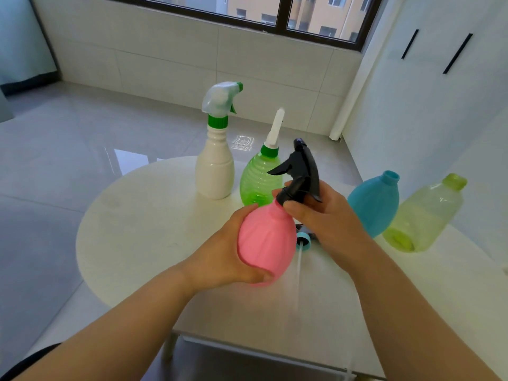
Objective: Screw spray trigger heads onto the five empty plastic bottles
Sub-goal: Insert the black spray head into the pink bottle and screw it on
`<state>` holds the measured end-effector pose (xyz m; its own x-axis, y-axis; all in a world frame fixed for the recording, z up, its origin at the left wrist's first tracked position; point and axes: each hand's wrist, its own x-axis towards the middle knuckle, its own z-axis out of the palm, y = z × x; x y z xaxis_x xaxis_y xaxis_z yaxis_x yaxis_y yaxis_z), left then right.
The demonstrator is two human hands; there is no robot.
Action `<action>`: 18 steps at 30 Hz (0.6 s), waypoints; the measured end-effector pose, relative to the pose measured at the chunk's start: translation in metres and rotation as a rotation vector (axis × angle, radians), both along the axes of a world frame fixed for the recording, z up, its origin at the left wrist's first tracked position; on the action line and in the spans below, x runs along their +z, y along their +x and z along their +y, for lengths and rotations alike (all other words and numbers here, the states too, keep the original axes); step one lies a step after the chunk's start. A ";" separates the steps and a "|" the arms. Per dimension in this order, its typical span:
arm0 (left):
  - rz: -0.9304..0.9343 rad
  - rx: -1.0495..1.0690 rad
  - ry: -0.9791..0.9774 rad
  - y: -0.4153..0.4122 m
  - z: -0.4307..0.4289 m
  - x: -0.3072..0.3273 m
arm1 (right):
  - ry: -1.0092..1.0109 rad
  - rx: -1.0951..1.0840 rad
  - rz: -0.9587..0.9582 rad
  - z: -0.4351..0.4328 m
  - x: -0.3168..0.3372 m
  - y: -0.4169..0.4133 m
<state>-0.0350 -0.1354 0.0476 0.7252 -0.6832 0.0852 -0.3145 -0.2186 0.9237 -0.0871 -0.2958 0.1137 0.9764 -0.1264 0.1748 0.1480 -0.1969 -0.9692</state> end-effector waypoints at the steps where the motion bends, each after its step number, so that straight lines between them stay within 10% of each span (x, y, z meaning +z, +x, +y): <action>1: 0.001 -0.002 0.019 0.000 -0.001 -0.003 | 0.022 -0.003 -0.008 -0.002 -0.002 -0.002; 18: -0.459 0.364 0.220 -0.035 -0.030 0.002 | 0.108 -0.449 -0.161 0.007 -0.026 -0.006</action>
<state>-0.0699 -0.1658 0.0500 0.8379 -0.4358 0.3286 -0.5378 -0.5563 0.6335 -0.0934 -0.2889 0.0876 0.7827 -0.5548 0.2821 0.2216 -0.1751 -0.9593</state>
